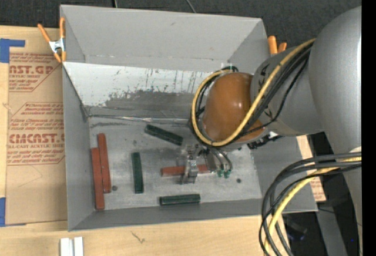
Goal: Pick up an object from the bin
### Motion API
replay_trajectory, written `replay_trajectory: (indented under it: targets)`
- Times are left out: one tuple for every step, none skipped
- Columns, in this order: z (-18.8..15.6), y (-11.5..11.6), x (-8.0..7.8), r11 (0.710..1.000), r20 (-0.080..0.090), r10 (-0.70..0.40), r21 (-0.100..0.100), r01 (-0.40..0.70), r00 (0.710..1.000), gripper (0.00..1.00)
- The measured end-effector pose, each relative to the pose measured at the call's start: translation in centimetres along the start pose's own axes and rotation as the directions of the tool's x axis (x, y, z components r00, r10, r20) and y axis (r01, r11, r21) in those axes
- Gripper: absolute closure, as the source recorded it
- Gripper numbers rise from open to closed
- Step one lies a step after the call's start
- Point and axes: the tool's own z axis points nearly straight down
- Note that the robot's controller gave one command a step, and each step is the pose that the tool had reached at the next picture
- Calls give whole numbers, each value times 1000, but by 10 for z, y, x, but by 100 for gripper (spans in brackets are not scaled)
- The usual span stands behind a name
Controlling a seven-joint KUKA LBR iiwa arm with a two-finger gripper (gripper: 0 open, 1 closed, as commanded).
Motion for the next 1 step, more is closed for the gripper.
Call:
replay_trajectory:
  targets:
    - [-123,-38,3,983,2,-182,0,182,983,100]
